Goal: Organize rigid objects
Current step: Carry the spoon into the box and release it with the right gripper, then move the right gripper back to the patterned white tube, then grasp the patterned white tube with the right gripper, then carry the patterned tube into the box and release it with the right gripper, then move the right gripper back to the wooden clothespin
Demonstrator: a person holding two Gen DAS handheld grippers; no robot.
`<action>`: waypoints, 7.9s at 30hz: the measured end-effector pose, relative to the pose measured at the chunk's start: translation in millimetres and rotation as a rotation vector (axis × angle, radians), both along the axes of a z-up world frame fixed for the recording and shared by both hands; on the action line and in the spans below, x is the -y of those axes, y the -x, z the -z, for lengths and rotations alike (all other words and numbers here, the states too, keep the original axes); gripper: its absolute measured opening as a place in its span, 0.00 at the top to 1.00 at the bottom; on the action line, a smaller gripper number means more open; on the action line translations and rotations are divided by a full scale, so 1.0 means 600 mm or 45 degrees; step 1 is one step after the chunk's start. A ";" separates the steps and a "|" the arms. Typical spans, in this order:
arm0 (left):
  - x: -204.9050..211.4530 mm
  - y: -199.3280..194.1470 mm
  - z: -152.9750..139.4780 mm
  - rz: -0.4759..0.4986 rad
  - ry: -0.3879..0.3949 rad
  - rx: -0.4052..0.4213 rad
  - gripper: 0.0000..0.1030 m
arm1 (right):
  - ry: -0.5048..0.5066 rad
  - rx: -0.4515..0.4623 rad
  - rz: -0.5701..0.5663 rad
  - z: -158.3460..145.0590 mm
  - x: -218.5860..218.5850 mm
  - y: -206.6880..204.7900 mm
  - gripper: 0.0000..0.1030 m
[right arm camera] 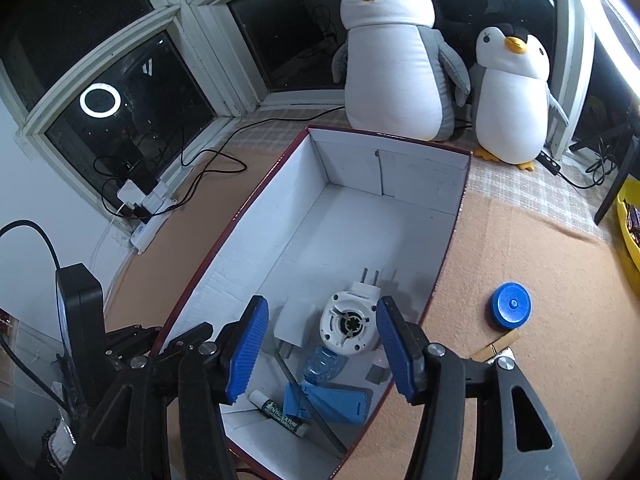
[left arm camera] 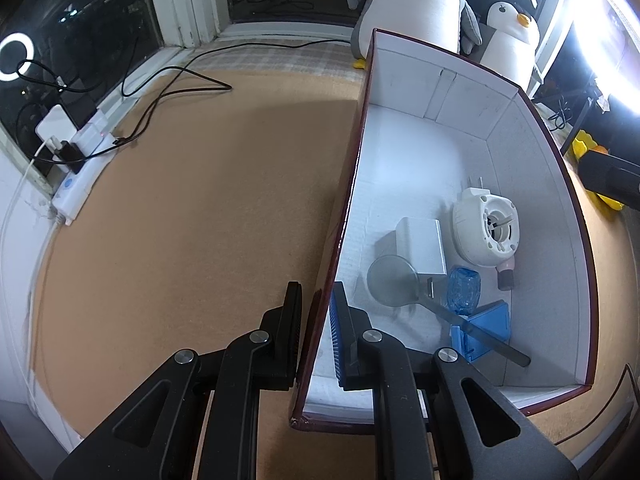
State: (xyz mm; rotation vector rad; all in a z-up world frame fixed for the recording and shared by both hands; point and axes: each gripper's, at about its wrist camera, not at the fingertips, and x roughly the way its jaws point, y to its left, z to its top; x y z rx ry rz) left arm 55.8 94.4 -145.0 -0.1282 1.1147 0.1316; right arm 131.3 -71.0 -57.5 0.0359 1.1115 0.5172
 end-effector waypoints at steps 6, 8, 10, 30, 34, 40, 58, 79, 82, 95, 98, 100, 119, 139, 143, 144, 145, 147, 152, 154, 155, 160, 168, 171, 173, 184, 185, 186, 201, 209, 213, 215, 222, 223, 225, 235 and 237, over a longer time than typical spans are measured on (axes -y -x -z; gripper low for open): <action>0.002 -0.001 0.000 0.009 -0.012 -0.007 0.88 | -0.010 -0.007 0.063 -0.001 0.033 0.000 0.49; 0.002 -0.002 0.000 0.012 -0.015 -0.008 0.88 | -0.012 -0.008 0.083 -0.001 0.043 -0.001 0.49; 0.003 -0.002 0.000 0.015 -0.015 -0.009 0.88 | -0.014 -0.011 0.107 0.000 0.058 -0.001 0.49; 0.010 -0.007 0.000 0.090 -0.049 -0.017 0.88 | 0.059 -0.032 0.365 0.024 0.194 0.017 0.49; 0.010 -0.007 0.000 0.105 -0.053 -0.020 0.88 | 0.064 -0.034 0.410 0.028 0.213 0.023 0.48; 0.011 -0.008 0.000 0.120 -0.050 -0.022 0.88 | 0.083 -0.032 0.466 0.037 0.236 0.031 0.48; 0.014 -0.014 0.004 0.174 -0.061 -0.041 0.88 | 0.079 -0.198 0.598 0.100 0.274 0.033 0.48; 0.015 -0.015 0.005 0.168 -0.040 -0.032 0.88 | 0.060 -0.432 0.596 0.195 0.201 -0.035 0.68; 0.015 -0.015 0.006 0.169 -0.040 -0.032 0.88 | 0.086 -0.437 0.581 0.204 0.196 -0.038 0.68; 0.016 -0.014 0.006 0.164 -0.038 -0.033 0.88 | 0.175 -0.407 0.500 0.206 0.221 -0.028 0.83; 0.015 -0.014 0.005 0.164 -0.037 -0.033 0.88 | 0.236 -0.387 0.465 0.207 0.228 -0.018 0.91; 0.015 -0.014 0.005 0.163 -0.035 -0.034 0.88 | 0.246 -0.383 0.462 0.207 0.234 -0.015 0.91; 0.010 -0.014 0.007 0.136 -0.035 -0.041 0.88 | 0.168 -0.272 0.515 0.163 0.258 0.039 0.91; 0.003 -0.007 0.006 0.064 -0.016 -0.018 0.88 | 0.065 -0.061 0.287 0.034 0.156 0.027 0.91; 0.002 -0.005 0.006 0.053 -0.015 -0.017 0.88 | 0.053 -0.042 0.241 0.024 0.138 0.028 0.91; 0.002 -0.005 0.006 0.050 -0.015 -0.016 0.88 | 0.050 -0.038 0.230 0.022 0.134 0.028 0.91; 0.001 -0.005 0.006 0.048 -0.016 -0.016 0.88 | 0.047 -0.035 0.219 0.020 0.129 0.028 0.91; 0.001 -0.005 0.006 0.042 -0.018 -0.016 0.88 | 0.043 -0.028 0.198 0.015 0.121 0.029 0.91; 0.001 -0.003 0.005 0.035 -0.021 -0.015 0.88 | 0.027 -0.014 0.144 0.005 0.099 0.028 0.91; 0.000 -0.003 0.005 0.028 -0.019 -0.013 0.88 | 0.023 -0.009 0.122 0.001 0.089 0.028 0.91; 0.000 -0.003 0.005 0.025 -0.018 -0.013 0.88 | 0.022 -0.006 0.111 0.000 0.084 0.028 0.91; 0.000 -0.001 0.003 0.016 -0.018 -0.010 0.88 | 0.019 -0.003 0.056 -0.003 0.059 0.029 0.91; 0.000 0.000 0.002 0.004 -0.019 -0.009 0.88 | 0.014 -0.008 -0.018 -0.001 0.027 0.032 0.91; 0.001 0.000 0.002 -0.001 -0.019 -0.009 0.88 | 0.018 -0.013 -0.045 0.003 0.015 0.034 0.91; 0.001 0.000 0.002 -0.002 -0.018 -0.009 0.88 | 0.018 -0.020 -0.058 0.006 0.008 0.034 0.91; -0.002 0.000 0.003 -0.018 -0.013 -0.010 0.88 | 0.026 -0.053 -0.113 0.023 -0.016 0.035 0.91; -0.002 0.000 0.003 -0.019 -0.013 -0.010 0.88 | 0.027 -0.057 -0.117 0.024 -0.016 0.035 0.91; -0.002 0.000 0.003 -0.019 -0.012 -0.011 0.88 | 0.027 -0.058 -0.120 0.025 -0.017 0.034 0.91; -0.004 0.002 0.002 -0.023 -0.009 -0.011 0.88 | 0.044 -0.043 -0.152 0.024 -0.029 0.037 0.76; -0.004 0.002 0.002 -0.020 -0.009 -0.012 0.88 | 0.041 -0.040 -0.147 0.022 -0.024 0.037 0.70; -0.002 0.001 0.002 -0.017 -0.010 -0.013 0.88 | 0.035 -0.031 -0.130 0.018 -0.018 0.036 0.64; -0.001 0.000 0.003 -0.014 -0.009 -0.013 0.88 | 0.031 -0.029 -0.117 0.015 -0.014 0.035 0.64; -0.001 -0.004 0.005 0.001 -0.010 -0.017 0.88 | 0.032 -0.019 -0.055 0.008 0.011 0.029 0.55; -0.002 -0.004 0.005 0.004 -0.011 -0.018 0.88 | 0.032 -0.018 -0.045 0.008 0.015 0.028 0.55; -0.001 -0.004 0.005 0.013 -0.013 -0.019 0.88 | 0.035 -0.020 -0.021 0.008 0.026 0.026 0.52; -0.001 -0.008 0.007 0.049 -0.019 -0.022 0.88 | 0.028 -0.035 0.150 0.013 0.091 0.012 0.46; 0.000 -0.008 0.007 0.054 -0.017 -0.020 0.88 | 0.029 -0.041 0.195 0.015 0.111 0.010 0.46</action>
